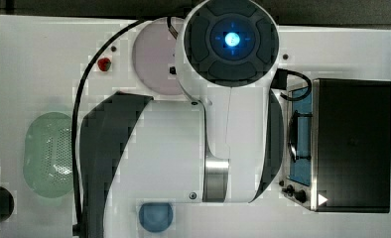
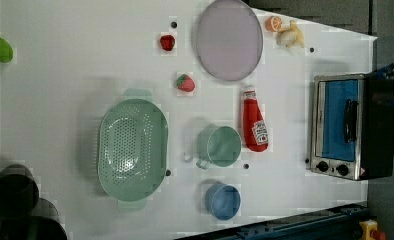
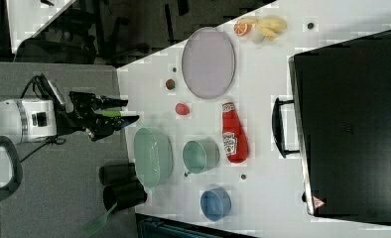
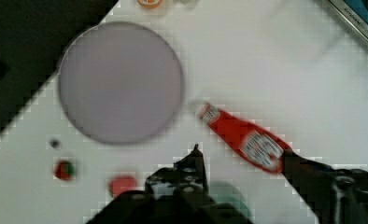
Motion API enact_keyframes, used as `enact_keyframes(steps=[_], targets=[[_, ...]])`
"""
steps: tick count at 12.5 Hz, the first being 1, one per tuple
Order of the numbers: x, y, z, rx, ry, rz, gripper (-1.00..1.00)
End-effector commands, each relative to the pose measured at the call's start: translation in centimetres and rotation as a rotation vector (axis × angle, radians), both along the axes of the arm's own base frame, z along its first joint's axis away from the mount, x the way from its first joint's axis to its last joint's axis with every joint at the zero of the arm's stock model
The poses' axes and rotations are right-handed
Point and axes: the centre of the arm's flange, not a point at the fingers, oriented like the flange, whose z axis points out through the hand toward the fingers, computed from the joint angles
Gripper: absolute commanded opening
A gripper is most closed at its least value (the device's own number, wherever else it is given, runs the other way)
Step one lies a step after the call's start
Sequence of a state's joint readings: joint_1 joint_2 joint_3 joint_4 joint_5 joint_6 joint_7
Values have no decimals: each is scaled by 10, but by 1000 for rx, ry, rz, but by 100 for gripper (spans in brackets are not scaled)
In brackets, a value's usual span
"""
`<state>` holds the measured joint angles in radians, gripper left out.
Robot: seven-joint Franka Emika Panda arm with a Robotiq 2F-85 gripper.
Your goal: Pick Ketchup from the table and place it in strainer.
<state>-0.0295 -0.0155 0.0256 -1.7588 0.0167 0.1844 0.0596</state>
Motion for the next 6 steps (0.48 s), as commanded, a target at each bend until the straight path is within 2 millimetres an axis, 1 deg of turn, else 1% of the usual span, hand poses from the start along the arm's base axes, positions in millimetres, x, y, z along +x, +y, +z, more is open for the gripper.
enact_keyframes(steps=[1,2,3,4,6], targets=[[-100,-16,58,-25,29,-27,58],[-99,-15,56,-24,33,-26,81],[-97,-15,51,-24,44,-24,99],[-95,-14,42,-23,64,-20,100],[-90,-11,13,-21,124,-12,100]])
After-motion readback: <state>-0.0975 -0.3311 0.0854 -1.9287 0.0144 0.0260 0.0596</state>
